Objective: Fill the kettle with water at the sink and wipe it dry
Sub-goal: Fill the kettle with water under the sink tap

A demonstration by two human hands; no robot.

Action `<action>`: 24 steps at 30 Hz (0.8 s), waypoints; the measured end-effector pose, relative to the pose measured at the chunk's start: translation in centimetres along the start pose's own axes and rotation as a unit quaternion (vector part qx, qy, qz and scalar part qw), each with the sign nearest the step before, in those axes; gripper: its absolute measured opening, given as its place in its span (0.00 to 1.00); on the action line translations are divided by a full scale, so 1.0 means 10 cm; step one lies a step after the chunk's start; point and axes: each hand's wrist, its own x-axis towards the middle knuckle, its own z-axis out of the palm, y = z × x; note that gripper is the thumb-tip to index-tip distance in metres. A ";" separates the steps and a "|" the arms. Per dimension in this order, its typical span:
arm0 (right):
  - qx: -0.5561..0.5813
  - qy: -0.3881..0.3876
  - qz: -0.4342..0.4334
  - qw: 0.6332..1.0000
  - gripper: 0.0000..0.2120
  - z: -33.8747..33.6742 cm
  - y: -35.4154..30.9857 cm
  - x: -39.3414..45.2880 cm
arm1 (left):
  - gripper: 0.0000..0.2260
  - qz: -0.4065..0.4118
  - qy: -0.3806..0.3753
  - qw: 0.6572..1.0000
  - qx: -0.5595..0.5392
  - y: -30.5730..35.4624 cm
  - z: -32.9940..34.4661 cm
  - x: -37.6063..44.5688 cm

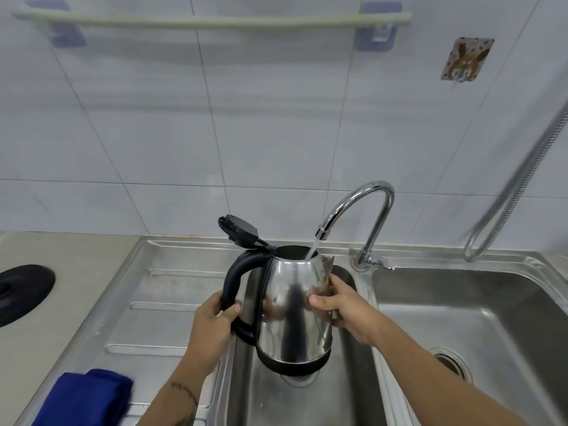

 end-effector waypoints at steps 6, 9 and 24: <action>0.053 0.005 -0.067 0.996 0.23 0.05 0.00 -0.20 | 0.09 -0.015 -0.014 0.999 -0.044 0.12 -0.07 -0.10; 0.058 0.007 -0.076 0.995 0.27 0.07 0.05 -0.28 | 0.09 -0.013 -0.023 0.999 -0.047 0.19 -0.08 -0.17; 0.047 0.017 -0.058 0.997 0.12 0.11 0.13 -0.50 | 0.10 -0.027 -0.002 0.999 -0.030 0.27 -0.10 -0.42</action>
